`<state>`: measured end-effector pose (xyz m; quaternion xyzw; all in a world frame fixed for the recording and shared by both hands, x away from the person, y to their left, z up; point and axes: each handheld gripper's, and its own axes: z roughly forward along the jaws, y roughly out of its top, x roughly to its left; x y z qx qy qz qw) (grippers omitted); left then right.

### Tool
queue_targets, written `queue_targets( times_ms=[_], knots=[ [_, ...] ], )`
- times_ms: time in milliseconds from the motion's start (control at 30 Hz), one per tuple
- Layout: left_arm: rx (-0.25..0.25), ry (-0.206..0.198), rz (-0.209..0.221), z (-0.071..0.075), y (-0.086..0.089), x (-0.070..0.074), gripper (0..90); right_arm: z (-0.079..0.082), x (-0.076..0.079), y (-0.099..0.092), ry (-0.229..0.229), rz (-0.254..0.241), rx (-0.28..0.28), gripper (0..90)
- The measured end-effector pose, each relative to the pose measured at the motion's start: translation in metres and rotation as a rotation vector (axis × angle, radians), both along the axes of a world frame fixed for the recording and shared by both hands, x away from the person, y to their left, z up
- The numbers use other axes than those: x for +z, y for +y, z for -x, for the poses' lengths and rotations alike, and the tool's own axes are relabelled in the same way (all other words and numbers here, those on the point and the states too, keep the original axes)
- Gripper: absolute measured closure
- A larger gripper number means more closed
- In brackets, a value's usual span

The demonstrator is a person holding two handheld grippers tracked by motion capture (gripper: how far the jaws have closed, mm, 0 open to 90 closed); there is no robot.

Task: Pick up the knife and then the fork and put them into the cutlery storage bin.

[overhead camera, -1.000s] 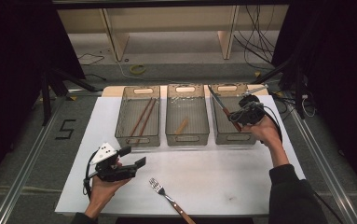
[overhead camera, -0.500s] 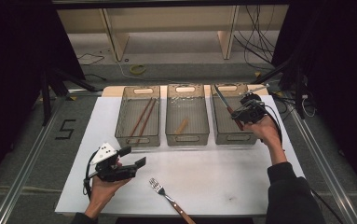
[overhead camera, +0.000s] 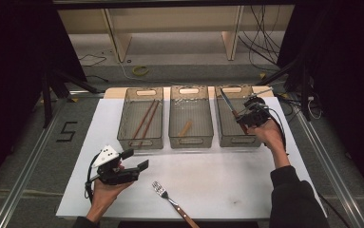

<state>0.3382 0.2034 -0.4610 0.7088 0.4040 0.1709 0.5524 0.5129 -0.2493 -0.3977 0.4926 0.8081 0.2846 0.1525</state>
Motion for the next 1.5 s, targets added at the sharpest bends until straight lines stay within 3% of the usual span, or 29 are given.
queue_targets(
  times_ms=[1233, 1300, 1367, 1500],
  knots=[
    [-0.001, -0.002, 0.001, 0.000, 0.000, 0.000, 20.4, -0.007, -0.020, 0.010, 0.082, 0.026, -0.043, 76.3],
    [-0.001, -0.001, 0.001, 0.000, 0.000, 0.000, 20.4, -0.008, -0.021, 0.009, 0.093, 0.015, -0.047, 74.3],
    [-0.001, -0.001, 0.000, 0.000, 0.000, 0.000, 20.5, -0.009, -0.020, 0.009, 0.110, -0.009, -0.056, 64.1],
    [0.000, -0.001, 0.000, 0.000, 0.000, 0.000, 20.4, -0.004, -0.014, 0.009, 0.071, -0.035, -0.049, 57.6]
  ],
)
